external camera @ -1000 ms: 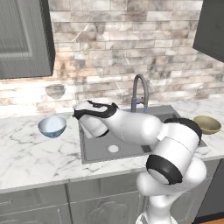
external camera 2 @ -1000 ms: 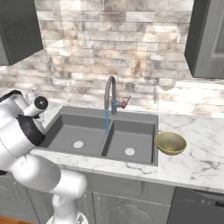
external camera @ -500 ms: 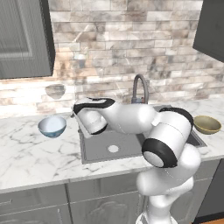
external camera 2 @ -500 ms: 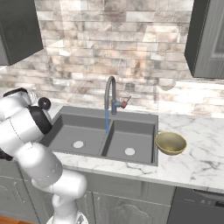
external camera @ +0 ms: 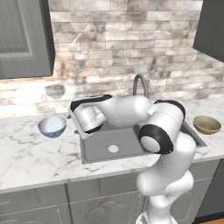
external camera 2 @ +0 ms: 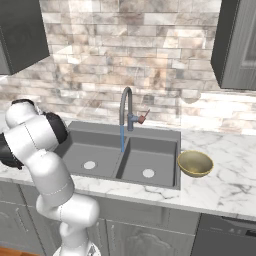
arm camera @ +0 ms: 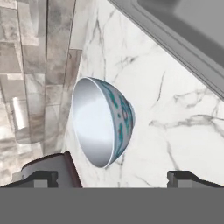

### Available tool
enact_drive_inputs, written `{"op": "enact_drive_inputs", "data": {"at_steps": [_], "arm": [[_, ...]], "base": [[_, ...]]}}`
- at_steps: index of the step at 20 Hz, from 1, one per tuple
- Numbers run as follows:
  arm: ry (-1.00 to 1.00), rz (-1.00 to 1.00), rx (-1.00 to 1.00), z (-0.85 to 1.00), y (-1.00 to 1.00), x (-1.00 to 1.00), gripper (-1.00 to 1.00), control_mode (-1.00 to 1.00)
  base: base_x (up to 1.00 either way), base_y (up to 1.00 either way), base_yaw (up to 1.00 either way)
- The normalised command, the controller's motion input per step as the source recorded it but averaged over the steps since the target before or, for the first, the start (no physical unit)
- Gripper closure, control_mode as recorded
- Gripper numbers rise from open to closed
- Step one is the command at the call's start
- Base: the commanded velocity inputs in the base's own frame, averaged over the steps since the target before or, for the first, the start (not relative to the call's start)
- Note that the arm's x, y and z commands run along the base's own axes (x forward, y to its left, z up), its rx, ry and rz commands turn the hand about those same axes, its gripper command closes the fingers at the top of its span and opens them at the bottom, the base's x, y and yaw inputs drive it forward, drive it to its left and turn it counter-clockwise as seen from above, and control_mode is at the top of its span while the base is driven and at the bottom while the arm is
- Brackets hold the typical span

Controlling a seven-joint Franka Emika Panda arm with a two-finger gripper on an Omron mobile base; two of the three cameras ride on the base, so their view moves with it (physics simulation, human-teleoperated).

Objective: Rinse each bowl for a few seconds and place them down in the sink or on the counter.

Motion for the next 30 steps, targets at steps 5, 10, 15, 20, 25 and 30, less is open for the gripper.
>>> {"op": "enact_drive_inputs", "data": {"at_steps": [5, 10, 15, 20, 25, 30], "arm": [[0.00, 0.01, 0.00, -0.15, 0.14, 0.15, -1.00, -1.00], [0.00, 0.02, 0.01, -0.16, 0.13, 0.17, -1.00, -1.00], [0.00, 0.02, 0.01, -0.17, 0.13, 0.16, -1.00, -1.00], [-0.01, 0.02, 0.00, -0.17, 0.20, 0.15, -1.00, -1.00], [-0.03, 0.01, -0.01, -0.17, 0.25, 0.15, -1.00, -1.00], [-0.06, 0.01, -0.03, -0.16, 0.25, 0.08, -1.00, -1.00]], "base": [[0.00, 0.00, 0.00], [0.00, 0.00, 0.00], [0.00, 0.00, 0.00], [0.00, 0.00, 0.00], [0.00, 0.00, 0.00], [0.00, 0.00, 0.00]]}}
